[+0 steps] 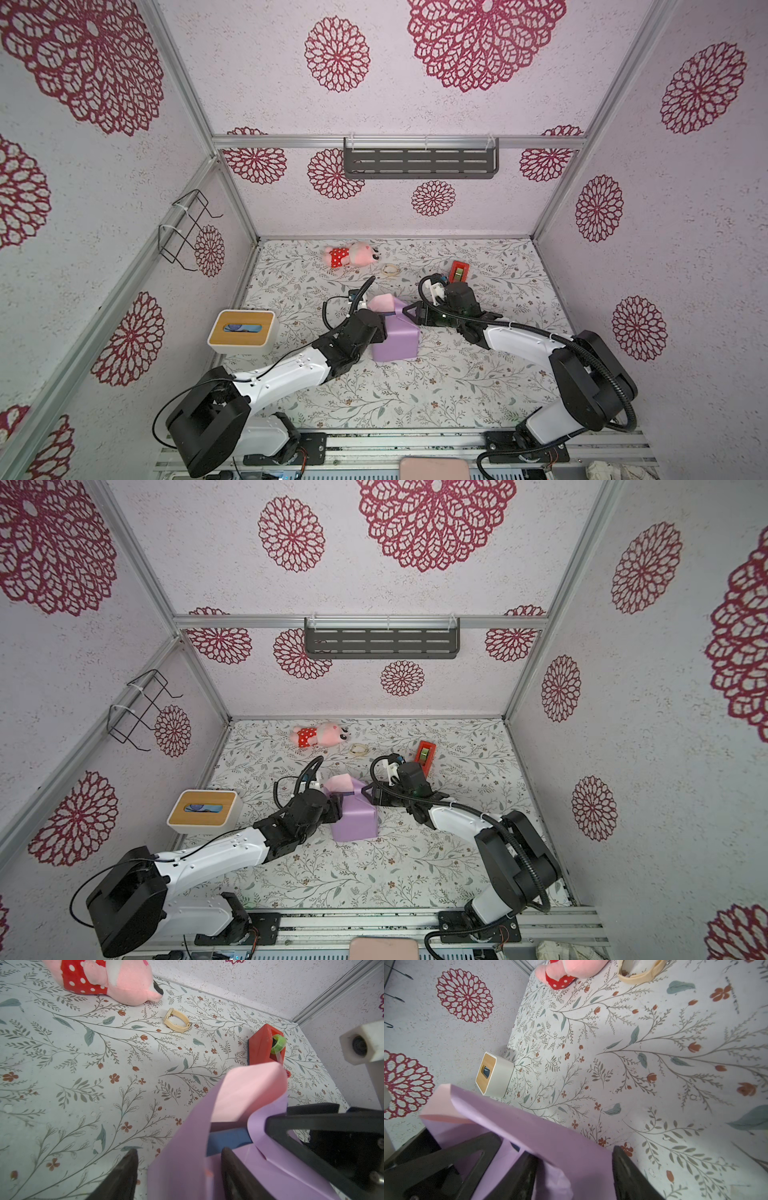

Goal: Wrap the gift box in paper

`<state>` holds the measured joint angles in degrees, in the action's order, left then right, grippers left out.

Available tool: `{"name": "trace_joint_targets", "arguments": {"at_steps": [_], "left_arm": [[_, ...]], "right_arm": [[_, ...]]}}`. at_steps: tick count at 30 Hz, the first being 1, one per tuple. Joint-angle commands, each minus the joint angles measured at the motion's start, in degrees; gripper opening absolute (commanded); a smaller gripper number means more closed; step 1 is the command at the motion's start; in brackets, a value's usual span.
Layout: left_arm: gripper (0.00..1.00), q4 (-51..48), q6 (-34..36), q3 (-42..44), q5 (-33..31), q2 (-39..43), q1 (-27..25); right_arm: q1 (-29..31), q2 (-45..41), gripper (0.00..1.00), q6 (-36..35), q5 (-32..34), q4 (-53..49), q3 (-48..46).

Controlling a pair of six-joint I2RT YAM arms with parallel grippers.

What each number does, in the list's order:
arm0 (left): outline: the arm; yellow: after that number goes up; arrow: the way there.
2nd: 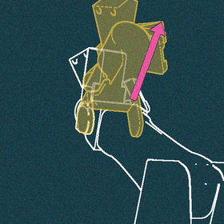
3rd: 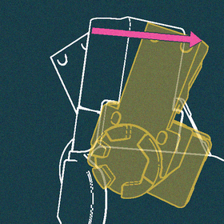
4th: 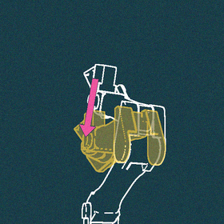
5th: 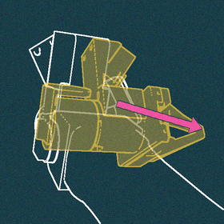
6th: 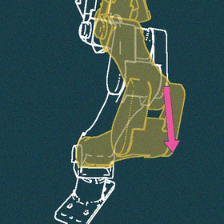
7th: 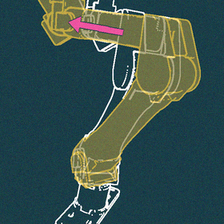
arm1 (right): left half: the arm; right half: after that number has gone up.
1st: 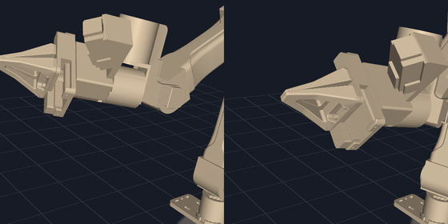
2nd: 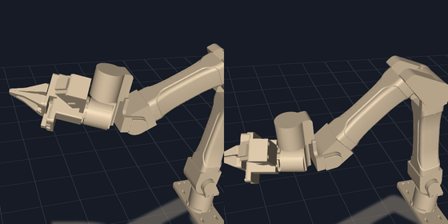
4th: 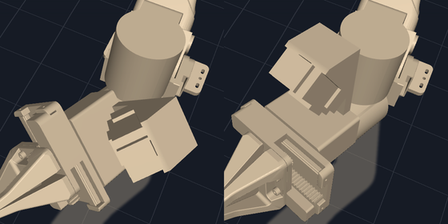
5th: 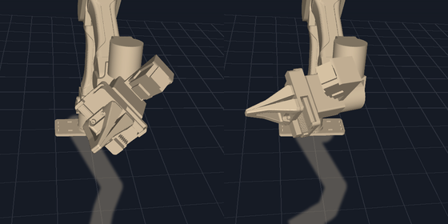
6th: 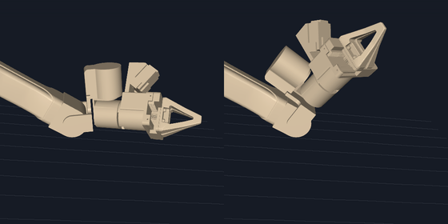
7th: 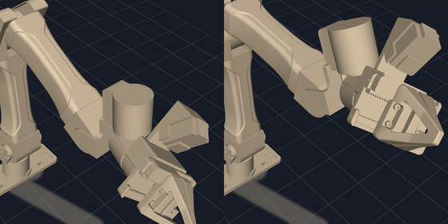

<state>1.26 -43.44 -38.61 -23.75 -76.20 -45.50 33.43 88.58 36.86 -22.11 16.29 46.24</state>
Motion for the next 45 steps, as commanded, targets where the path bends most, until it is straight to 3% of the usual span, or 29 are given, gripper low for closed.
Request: {"name": "trace_joint_targets", "arguments": {"at_steps": [1,6,12,20,23,26,31,38,45], "left_arm": [[0.66,-2.4,0.9,0.6,0.1,0.2,0.4],[0.69,-2.0,1.9,-1.5,0.1,0.2,0.4],[0.8,-1.3,3.6,-4.2,1.8,1.6,0.4],[0.86,-1.6,3.4,-1.1,4.3,11.2,0.9],[0.84,-3.2,1.5,2.5,5.3,18.2,3.1],[0.82,-4.6,-2.1,5.5,10.8,23.3,9.1],[0.74,-8.4,-3.1,5.4,14.7,23.5,14.7],[0.58,-6.3,-3.7,3.0,22.8,15.3,14.8],[0.58,-3.4,-3.0,2.6,23.8,12.4,13.0]], "right_arm": [[0.0,0.0,0.58,0.9,2.5,1.8,-1.7],[0.1,-0.9,0.57,2.9,3.1,5.8,-5.7],[0.3,-0.7,0.57,4.6,3.9,10.0,-8.4],[1.2,0.5,0.57,4.8,3.8,11.1,-8.2],[1.4,0.8,0.57,4.8,3.6,11.2,-7.9],[1.6,0.8,0.57,4.5,4.0,10.8,-7.7],[1.8,1.1,0.57,4.6,3.8,10.7,-7.2],[1.8,1.0,0.56,4.4,4.1,10.0,-6.7],[1.8,1.2,0.56,4.4,3.8,9.9,-6.4]]}}
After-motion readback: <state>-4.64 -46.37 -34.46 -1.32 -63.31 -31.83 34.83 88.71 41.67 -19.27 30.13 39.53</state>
